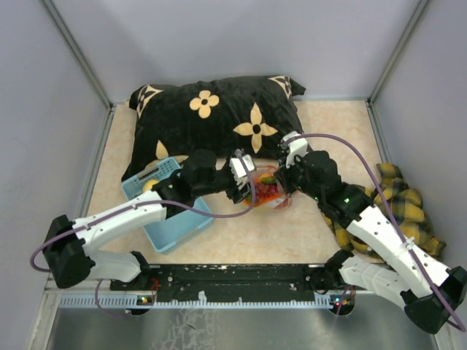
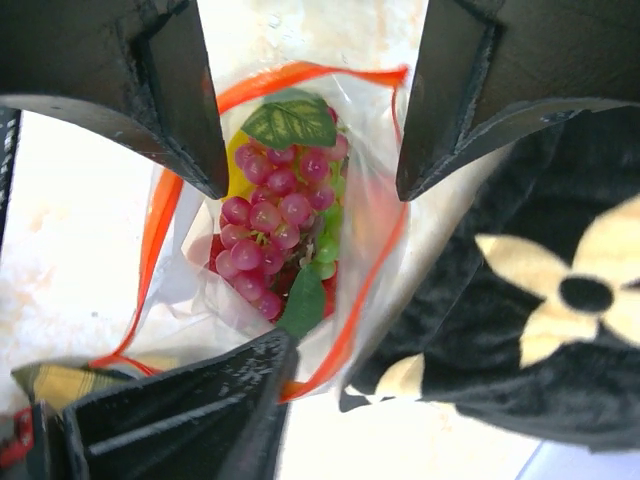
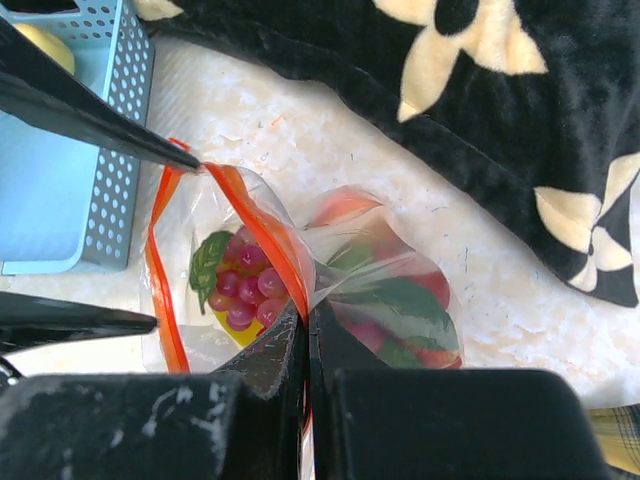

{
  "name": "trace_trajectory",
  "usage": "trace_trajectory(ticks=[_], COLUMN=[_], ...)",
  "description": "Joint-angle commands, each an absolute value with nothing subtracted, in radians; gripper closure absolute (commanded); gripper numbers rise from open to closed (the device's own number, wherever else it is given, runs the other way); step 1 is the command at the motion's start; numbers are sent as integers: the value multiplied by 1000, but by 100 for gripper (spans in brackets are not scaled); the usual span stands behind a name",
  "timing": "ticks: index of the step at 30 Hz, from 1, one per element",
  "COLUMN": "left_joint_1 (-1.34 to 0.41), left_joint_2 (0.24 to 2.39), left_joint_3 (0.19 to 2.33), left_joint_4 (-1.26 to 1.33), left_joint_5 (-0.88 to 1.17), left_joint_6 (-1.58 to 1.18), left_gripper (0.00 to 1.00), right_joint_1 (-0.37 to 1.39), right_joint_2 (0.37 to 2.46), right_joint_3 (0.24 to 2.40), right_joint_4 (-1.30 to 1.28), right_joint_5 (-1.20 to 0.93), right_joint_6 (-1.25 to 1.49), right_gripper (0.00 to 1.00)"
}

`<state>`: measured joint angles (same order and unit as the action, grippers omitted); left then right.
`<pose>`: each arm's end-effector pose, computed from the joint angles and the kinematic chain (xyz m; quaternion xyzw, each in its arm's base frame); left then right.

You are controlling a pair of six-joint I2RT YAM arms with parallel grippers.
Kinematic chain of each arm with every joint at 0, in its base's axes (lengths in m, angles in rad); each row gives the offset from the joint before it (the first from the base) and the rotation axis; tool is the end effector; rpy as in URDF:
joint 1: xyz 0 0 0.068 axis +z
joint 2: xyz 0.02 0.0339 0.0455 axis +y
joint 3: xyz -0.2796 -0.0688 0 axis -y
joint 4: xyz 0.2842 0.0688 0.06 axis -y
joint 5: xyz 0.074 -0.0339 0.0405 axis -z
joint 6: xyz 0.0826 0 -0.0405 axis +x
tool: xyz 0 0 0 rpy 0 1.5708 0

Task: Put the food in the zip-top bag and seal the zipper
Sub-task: Place the fake fruit in the zipper food storage bag, then pick up the fake fruit from the bin.

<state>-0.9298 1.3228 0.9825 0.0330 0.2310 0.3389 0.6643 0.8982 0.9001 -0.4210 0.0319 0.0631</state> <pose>0.2159 -0.3211 0.2995 0.5299 0.6053 -0.2598 0.5341 0.2165 0.1662 0.3290 -0.2400 0.8036 0.1812 0.5136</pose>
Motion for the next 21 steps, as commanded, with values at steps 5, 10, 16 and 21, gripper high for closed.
trace_trajectory(ticks=[5, 10, 16, 21], left_joint_1=[-932, -931, -903, -825], left_joint_2=[1145, 1053, 984, 970], left_joint_3=[930, 911, 898, 921], left_joint_4=[-120, -274, -447, -600], left_joint_5=[-124, -312, -424, -440], left_joint_6=[-74, -200, -329, -428], left_gripper=[16, 6, 2, 1], right_joint_1=[662, 661, 661, 662], right_joint_2=[859, 857, 853, 845], right_joint_3=[937, 937, 930, 921], right_joint_4=[-340, -337, -329, -320], right_joint_5=[41, 41, 35, 24], right_joint_6=[47, 44, 45, 46], right_gripper=[100, 100, 100, 100])
